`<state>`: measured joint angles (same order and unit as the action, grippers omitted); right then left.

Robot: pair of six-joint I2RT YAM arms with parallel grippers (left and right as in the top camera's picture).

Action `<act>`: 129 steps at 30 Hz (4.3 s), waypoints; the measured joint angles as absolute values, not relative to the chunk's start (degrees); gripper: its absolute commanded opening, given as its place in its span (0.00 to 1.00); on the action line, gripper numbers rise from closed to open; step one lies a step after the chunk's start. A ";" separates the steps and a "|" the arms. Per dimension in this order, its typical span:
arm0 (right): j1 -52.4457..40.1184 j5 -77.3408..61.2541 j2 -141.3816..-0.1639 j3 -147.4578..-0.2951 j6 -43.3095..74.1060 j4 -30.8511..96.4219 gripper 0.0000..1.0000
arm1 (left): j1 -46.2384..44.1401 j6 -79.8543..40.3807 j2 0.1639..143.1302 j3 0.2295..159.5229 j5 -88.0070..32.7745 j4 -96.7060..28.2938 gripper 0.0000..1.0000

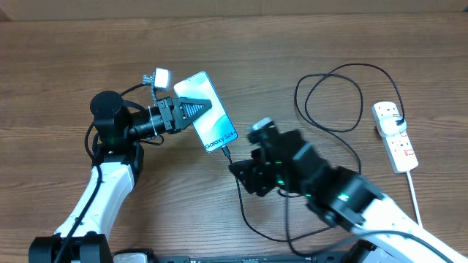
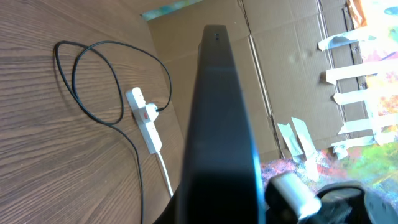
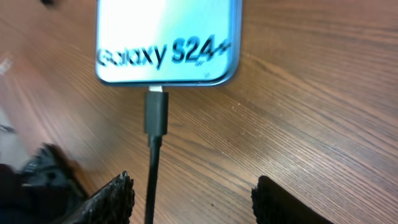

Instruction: Plug charger to phone and switch on socket

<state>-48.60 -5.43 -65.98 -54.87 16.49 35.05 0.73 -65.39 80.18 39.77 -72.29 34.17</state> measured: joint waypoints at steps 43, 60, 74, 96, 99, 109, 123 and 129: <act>-52.88 0.36 -70.57 -53.04 18.39 19.35 0.24 | 0.23 -60.77 80.18 41.15 -75.16 34.26 0.04; -52.88 -4.54 -69.58 -53.67 23.53 29.56 0.15 | -0.78 -59.72 80.18 40.73 -76.27 34.20 0.04; -53.25 -0.84 -69.67 -52.60 23.92 20.67 0.04 | 0.21 -59.77 80.18 41.34 -73.60 35.05 0.04; -53.30 -2.11 -69.87 -51.27 23.49 17.67 0.19 | -0.43 -59.05 80.16 42.00 -73.65 35.00 0.04; -53.30 -3.55 -69.87 -51.33 23.64 18.65 0.34 | -0.82 -58.28 80.18 41.60 -73.71 34.70 0.04; -52.90 -6.44 -64.95 -53.58 23.11 23.40 1.00 | -2.76 -58.48 80.18 40.60 -72.66 33.85 0.04; -52.90 8.43 -52.40 -53.91 22.85 27.90 1.00 | -8.19 -49.41 80.18 40.23 -57.39 5.87 0.04; -52.90 12.88 -50.70 -54.02 22.85 27.90 1.00 | -8.78 -39.99 82.48 40.01 -52.73 -2.66 0.04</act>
<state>-52.90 12.88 -50.70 -54.02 22.85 27.90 -8.78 -39.99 82.48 40.01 -52.73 -2.66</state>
